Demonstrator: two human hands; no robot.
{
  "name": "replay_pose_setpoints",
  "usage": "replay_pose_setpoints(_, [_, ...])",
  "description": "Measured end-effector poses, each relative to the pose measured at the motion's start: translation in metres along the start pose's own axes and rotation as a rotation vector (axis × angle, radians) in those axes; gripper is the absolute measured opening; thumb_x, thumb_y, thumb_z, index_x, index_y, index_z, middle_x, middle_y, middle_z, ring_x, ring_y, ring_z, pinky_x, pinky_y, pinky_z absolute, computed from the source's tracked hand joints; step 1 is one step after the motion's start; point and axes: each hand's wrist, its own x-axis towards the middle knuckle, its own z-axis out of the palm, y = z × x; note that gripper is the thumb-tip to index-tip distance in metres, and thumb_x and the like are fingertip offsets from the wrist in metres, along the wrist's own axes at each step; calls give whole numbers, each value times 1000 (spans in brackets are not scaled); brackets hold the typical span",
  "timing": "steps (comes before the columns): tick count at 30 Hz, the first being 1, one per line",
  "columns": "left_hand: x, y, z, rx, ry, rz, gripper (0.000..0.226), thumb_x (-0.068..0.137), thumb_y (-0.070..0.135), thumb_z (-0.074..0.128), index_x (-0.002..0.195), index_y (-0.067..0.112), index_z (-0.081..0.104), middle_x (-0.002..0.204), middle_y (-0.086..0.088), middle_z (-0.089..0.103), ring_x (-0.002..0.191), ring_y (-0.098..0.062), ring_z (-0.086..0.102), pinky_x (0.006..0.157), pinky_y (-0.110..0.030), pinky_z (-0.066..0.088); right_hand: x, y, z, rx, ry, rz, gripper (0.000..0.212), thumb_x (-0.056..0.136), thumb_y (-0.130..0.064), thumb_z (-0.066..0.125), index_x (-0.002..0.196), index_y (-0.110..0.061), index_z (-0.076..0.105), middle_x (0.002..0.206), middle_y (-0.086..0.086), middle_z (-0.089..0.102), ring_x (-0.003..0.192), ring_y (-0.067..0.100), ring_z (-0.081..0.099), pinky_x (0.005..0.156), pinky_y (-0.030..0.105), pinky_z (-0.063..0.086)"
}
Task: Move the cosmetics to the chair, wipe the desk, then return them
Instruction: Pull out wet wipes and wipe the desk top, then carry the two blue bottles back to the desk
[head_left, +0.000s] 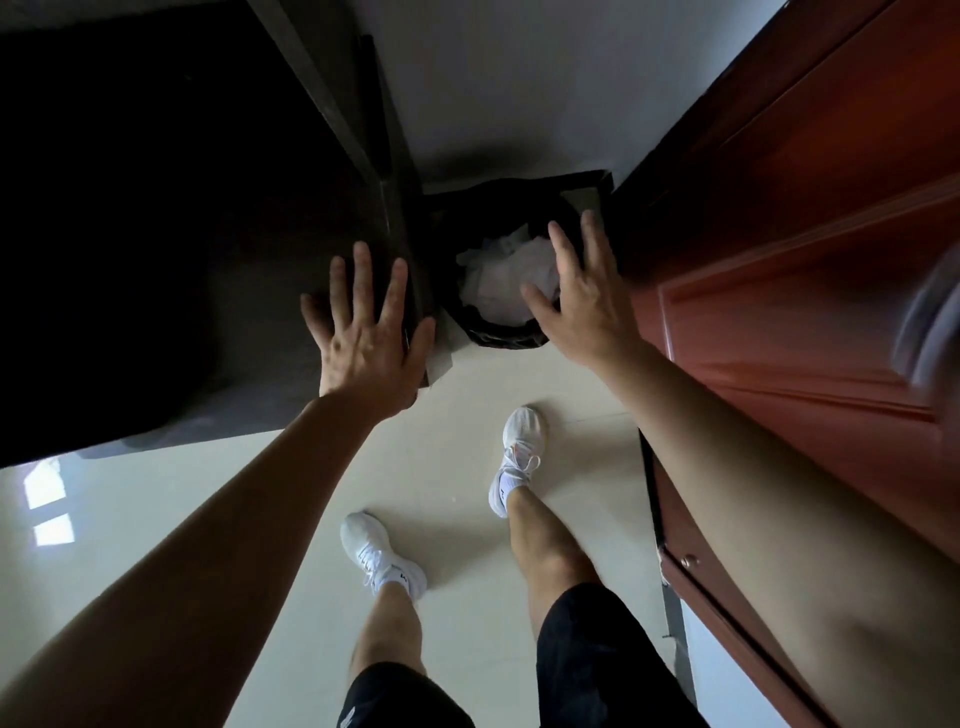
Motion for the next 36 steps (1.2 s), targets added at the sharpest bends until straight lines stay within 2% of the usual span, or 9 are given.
replay_pose_setpoints(6, [-29,-2,-56,6,51,117,65,100,51,27,157,21,17,166,-10,-2,152,-32,7,117,-66,10,-40,-37,-32,-108,211,-51,70,101,-53,43,157,-13,31,164,27,8,150,47,15,119,55,22])
replay_pose_setpoints(13, [-106,-17,-141,88,237,398,67,99,52,31,157,19,22,166,-13,5,152,-35,6,117,-64,10,-139,-98,-93,-153,497,2,70,101,-55,42,158,-17,28,166,20,11,150,43,17,119,56,23])
replay_pose_setpoints(17, [-166,-26,-189,79,339,491,66,100,52,30,157,20,18,166,-12,2,152,-33,4,117,-63,9,-235,-138,-125,-148,670,145,72,99,-58,44,158,-20,24,167,18,8,151,42,14,120,56,19])
replay_pose_setpoints(21, [-226,-15,-221,91,360,639,67,99,52,28,156,19,18,166,-14,3,152,-34,4,117,-64,10,-344,-157,-142,-171,705,234,75,98,-55,49,159,-19,24,167,18,7,152,41,10,121,57,19])
replay_pose_setpoints(24, [-266,19,-241,110,359,752,67,100,53,25,157,20,15,166,-13,-2,153,-34,0,118,-64,7,-425,-164,-158,-206,741,371,76,97,-56,48,159,-19,23,167,18,9,153,39,10,123,52,14])
replay_pose_setpoints(30, [-381,103,-237,88,353,1028,68,100,54,26,158,22,15,166,-13,0,152,-34,0,117,-64,6,-599,-142,-171,-255,833,619,78,96,-60,43,160,-22,18,166,17,12,152,37,13,122,53,18])
replay_pose_setpoints(33, [-449,139,-208,70,350,1181,69,97,50,39,158,23,19,166,-15,2,152,-37,5,115,-66,10,-692,-123,-158,-260,860,719,78,96,-59,43,160,-22,16,167,15,8,153,37,9,123,53,17])
replay_pose_setpoints(36, [-531,177,-166,79,294,1313,71,94,52,37,157,25,20,165,-17,1,151,-40,6,112,-70,13,-796,-104,-130,-241,880,807,76,99,-57,42,161,-23,13,168,15,3,154,38,6,124,51,16])
